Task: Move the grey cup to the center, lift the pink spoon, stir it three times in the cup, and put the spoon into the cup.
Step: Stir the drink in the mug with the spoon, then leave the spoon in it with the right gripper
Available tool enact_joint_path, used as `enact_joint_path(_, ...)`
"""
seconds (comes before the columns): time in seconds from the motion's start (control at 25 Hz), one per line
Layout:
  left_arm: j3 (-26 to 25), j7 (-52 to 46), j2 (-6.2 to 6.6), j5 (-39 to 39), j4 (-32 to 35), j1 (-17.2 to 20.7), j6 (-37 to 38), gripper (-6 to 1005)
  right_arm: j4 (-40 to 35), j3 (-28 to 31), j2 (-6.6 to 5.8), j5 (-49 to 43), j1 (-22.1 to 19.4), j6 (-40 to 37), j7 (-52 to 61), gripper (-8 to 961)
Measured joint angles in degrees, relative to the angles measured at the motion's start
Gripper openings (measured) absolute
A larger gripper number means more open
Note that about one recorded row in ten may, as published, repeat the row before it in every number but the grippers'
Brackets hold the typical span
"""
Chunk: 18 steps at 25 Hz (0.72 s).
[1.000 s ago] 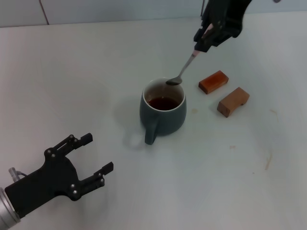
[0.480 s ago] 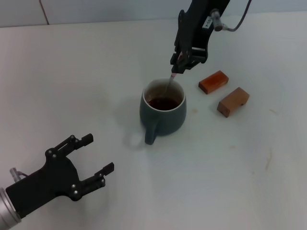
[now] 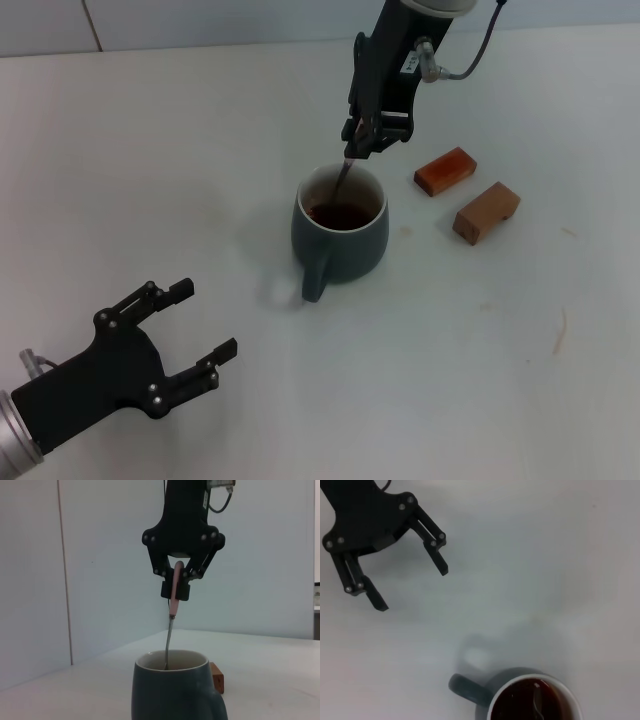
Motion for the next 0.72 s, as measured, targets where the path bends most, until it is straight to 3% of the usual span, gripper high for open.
enact_joint_path(0.72,0.10,0.02,-0.06,0.20,-0.12,-0.09,-0.81,809,3.81,-1.73,1.09,-1.67,1.58,0.71,-0.25,174)
